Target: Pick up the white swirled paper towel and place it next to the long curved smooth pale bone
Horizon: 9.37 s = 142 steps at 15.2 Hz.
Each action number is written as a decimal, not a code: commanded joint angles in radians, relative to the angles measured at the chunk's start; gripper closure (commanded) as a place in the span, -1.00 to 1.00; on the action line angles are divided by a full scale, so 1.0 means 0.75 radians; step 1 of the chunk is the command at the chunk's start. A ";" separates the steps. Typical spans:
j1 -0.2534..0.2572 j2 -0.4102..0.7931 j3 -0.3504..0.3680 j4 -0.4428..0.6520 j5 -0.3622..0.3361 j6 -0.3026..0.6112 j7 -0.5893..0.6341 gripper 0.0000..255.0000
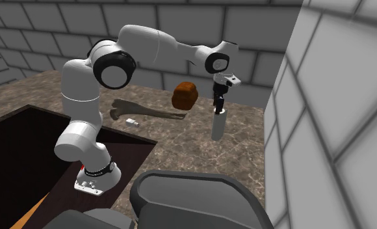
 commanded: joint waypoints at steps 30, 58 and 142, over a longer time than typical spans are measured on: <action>-0.001 -0.019 0.002 0.051 0.007 -0.068 -0.007 1.00; 0.073 0.095 0.010 0.731 -0.028 -0.635 -0.018 1.00; 0.487 -1.672 0.766 -0.591 1.181 -0.633 1.106 1.00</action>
